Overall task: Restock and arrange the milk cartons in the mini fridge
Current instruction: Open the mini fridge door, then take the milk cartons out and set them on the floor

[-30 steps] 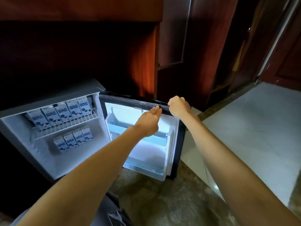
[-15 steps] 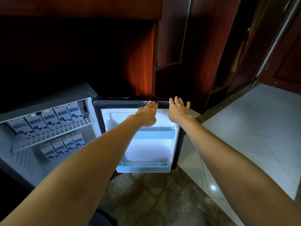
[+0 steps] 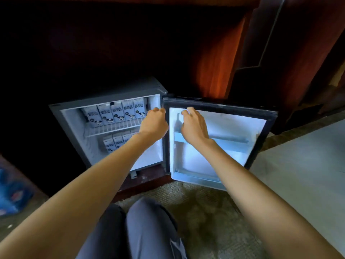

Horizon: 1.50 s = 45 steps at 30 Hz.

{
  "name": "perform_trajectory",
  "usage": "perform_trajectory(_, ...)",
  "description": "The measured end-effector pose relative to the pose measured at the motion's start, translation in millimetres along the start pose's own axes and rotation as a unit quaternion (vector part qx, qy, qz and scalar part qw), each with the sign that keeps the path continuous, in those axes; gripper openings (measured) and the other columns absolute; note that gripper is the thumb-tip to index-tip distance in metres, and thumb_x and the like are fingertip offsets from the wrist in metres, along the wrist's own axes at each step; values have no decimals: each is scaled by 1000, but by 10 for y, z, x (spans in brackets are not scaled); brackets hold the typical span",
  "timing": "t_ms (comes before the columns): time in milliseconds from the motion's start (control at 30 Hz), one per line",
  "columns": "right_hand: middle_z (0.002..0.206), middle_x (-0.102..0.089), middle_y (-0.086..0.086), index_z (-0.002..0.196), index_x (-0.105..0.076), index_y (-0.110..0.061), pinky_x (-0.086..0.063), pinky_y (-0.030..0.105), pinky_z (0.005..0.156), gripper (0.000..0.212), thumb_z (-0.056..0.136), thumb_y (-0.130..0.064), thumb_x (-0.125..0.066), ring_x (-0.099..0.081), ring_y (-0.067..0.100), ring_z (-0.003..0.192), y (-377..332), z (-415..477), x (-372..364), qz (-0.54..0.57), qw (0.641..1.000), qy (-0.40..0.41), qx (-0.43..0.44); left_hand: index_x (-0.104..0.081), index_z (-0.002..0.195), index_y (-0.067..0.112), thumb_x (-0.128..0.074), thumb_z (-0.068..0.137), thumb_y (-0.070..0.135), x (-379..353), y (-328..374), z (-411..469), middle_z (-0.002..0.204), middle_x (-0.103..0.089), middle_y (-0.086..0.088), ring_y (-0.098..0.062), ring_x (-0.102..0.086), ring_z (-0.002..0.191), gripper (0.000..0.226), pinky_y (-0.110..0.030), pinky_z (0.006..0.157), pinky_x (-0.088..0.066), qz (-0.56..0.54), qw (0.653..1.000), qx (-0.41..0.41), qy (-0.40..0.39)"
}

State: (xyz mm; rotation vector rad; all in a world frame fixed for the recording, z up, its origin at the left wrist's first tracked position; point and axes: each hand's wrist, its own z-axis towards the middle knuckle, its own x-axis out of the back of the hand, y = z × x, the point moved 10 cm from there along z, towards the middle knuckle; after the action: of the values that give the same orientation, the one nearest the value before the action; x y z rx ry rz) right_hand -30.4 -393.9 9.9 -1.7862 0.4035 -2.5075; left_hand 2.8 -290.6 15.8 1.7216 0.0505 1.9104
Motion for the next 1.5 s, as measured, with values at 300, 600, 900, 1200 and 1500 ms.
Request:
perform_trajectory(300, 138, -45, 16, 124, -51, 3, -39, 39, 99, 37, 87, 5, -44, -45, 34, 124, -1562, 208, -1237, 68, 980, -147, 117, -53, 113, -3, -38, 91, -2, 172, -1937, -128, 119, -55, -20, -36, -55, 107, 26, -38, 78, -43, 42, 986, 159, 2)
perform_trajectory(600, 157, 20, 3, 150, 7, -13, -3, 47, 121, 79, 88, 11, -37, 13, 22, 147, -2154, 931, -2407, 65, 962, -218, 147, 4, 150, 8, -38, 86, -7, -275, -3058, 439, 159, 15, -7, -21, 9, 148, 78, -38, 120, -11, 71, 983, 160, -51)
perform_trajectory(900, 159, 8, 11, 149, 6, -6, 7, 46, 118, 87, 83, -1, -51, 7, 25, 147, -2495, 1683, -2451, -20, 977, -44, 207, 6, 150, 10, -40, 80, -13, -207, -3412, 1132, 160, 6, -7, -21, 5, 148, 87, -37, 121, -9, 57, 987, 98, 117)
perform_trajectory(1200, 155, -18, 16, 147, -14, 0, -1, 49, 117, 81, 78, 6, -55, -14, 30, 146, -2555, 1815, -2433, -15, 971, 42, 234, -14, 150, 12, -42, 77, -15, -10, -3283, 1281, 156, -22, -5, -21, -18, 146, 82, -32, 121, -13, 80, 977, 26, 197)
perform_trajectory(1500, 135, -31, 14, 132, -34, -3, -32, 53, 107, 88, 52, 10, -69, -29, 31, 132, -2452, 1425, -2322, 11, 930, 212, 300, -52, 127, 2, -46, 59, -5, -18, -3078, 897, 113, -35, -11, -27, -36, 104, 68, -43, 89, -51, 248, 922, -62, 291)
